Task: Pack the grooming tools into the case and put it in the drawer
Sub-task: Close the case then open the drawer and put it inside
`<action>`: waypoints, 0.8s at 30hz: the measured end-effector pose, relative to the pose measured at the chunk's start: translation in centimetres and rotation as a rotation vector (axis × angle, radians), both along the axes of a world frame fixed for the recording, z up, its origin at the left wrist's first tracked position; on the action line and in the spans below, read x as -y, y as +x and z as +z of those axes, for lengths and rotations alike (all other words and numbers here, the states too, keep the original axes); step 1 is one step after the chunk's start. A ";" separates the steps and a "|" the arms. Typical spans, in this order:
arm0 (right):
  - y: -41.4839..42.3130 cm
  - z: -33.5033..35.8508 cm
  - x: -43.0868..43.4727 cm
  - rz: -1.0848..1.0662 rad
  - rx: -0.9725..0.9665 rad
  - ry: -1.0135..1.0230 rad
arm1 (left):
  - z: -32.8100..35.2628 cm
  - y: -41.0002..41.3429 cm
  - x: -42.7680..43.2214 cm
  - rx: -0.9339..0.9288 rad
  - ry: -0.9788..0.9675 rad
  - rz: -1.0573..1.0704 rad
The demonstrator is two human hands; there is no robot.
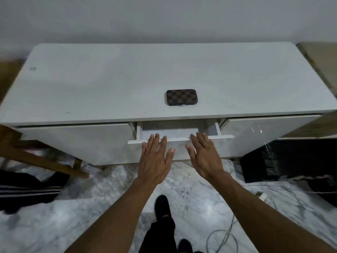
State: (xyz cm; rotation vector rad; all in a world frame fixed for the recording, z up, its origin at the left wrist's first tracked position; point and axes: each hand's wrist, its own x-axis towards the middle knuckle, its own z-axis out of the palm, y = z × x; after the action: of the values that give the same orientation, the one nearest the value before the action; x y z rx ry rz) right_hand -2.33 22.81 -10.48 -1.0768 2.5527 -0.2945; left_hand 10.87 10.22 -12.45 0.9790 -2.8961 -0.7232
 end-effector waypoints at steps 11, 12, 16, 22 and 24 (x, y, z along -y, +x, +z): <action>6.0 0.2 -6.6 0.046 0.005 0.047 | 0.5 6.0 -6.7 0.096 -0.024 0.003; 6.5 0.1 -7.1 0.048 0.005 0.050 | 0.6 6.5 -7.3 0.099 -0.025 0.003; 8.3 -0.1 -8.7 0.040 0.002 0.052 | 0.7 8.4 -9.0 0.093 -0.034 0.001; 9.8 -0.1 -10.5 0.050 0.002 0.062 | 0.9 9.8 -11.0 0.141 -0.039 0.004; 9.7 0.3 -10.4 0.057 0.016 0.067 | 1.2 9.7 -10.9 0.158 -0.038 0.011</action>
State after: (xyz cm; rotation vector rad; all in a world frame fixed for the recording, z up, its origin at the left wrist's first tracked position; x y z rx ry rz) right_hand 7.35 33.19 -10.20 -1.1153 2.4943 -0.2000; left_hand 20.53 21.16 -11.21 1.0945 -3.0227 -0.6149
